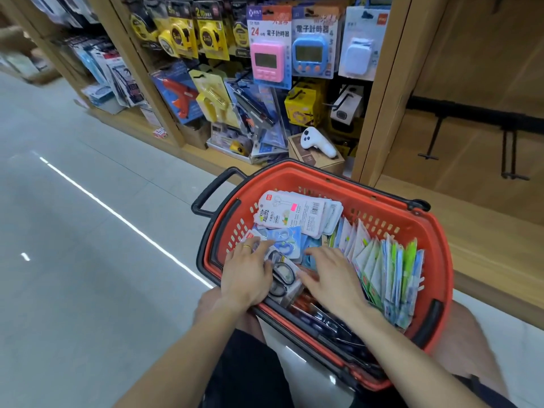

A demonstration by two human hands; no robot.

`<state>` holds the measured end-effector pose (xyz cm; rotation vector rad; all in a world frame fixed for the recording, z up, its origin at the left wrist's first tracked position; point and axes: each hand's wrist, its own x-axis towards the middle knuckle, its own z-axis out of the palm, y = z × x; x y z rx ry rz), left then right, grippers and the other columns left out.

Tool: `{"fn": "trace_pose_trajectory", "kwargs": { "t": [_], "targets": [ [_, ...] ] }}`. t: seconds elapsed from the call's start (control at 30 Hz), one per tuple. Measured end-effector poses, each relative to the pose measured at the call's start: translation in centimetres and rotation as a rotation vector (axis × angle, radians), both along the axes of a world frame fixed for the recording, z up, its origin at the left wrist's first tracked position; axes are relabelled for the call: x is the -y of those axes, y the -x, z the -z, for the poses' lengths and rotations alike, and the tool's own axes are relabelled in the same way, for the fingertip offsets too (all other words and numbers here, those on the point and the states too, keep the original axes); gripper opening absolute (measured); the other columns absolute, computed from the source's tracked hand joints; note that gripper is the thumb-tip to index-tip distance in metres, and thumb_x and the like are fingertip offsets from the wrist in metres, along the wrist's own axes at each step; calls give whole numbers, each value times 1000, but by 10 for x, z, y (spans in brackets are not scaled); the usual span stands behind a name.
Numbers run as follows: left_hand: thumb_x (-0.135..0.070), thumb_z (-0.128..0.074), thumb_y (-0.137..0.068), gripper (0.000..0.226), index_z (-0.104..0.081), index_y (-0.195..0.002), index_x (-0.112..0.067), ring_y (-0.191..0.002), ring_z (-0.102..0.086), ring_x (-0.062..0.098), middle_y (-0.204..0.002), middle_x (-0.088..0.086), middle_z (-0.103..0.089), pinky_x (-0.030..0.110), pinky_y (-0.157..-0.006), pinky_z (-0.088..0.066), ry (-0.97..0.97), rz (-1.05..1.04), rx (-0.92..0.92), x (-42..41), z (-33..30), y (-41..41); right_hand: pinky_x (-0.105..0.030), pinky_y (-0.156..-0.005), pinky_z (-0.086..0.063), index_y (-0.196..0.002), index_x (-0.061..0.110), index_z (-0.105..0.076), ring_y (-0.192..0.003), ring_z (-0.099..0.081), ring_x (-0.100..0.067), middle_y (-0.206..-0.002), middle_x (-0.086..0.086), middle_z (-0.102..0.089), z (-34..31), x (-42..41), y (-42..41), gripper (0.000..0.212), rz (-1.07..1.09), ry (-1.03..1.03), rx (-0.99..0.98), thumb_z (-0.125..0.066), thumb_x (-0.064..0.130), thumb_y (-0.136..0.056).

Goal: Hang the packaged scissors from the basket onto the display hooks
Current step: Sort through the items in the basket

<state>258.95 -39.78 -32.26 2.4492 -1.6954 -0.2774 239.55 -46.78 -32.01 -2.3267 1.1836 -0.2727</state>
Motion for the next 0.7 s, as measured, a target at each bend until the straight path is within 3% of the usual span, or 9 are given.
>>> {"fn": "trace_pose_trajectory", "kwargs": {
  "t": [0.13,0.23,0.43,0.5,0.6,0.7],
  "targets": [
    [-32,-44,-105,47,-47,-152,-37,-147,-41,25,-158,0,-48,46,-119,-34,5,-14,-5,-1,0,1,-41,-97,-48,-142,13,-48,-125,-59,-28,-132,-8,-65,-3,2,-43,53,0,-121,-92,-59,45,-101],
    [-25,-43,-103,44,-52,-146,-28,-138,-51,25,-150,0,-55,41,-113,-37,12,-35,-7,-1,-2,3,-41,-89,-49,-135,5,-45,-120,-62,-37,-127,-17,-66,-4,2,-67,50,12,-194,-212,-59,38,-100],
    [-22,-42,-97,48,-54,-142,-15,-122,-62,31,-139,7,-60,40,-103,-42,66,-85,-49,-2,-3,4,-43,-95,-48,-135,3,-46,-123,-59,-41,-135,-20,-56,-2,-2,-93,46,-1,-172,-277,-61,23,-97],
    [-20,-46,-99,45,-53,-143,-13,-119,-62,33,-139,9,-58,41,-101,-44,107,-109,-57,-2,-1,4,-43,-89,-48,-133,4,-45,-120,-60,-41,-130,-19,-58,0,-4,-93,43,-18,-183,-258,-59,16,-94],
    [-17,-54,-101,42,-51,-142,-9,-113,-64,32,-139,13,-53,41,-92,-51,316,-155,-175,-4,3,3,-40,-77,-46,-124,11,-47,-109,-64,-40,-115,-15,-67,-1,-6,-88,37,0,-216,-181,-63,20,-92],
    [-17,-66,-99,55,-44,-149,-11,-126,-49,10,-149,4,-40,26,-101,-44,577,-239,-405,-5,-3,3,-36,-71,-47,-114,20,-53,-97,-66,-30,-101,-2,-70,-13,5,-70,41,186,-255,34,-75,42,-87]
  ]
}}
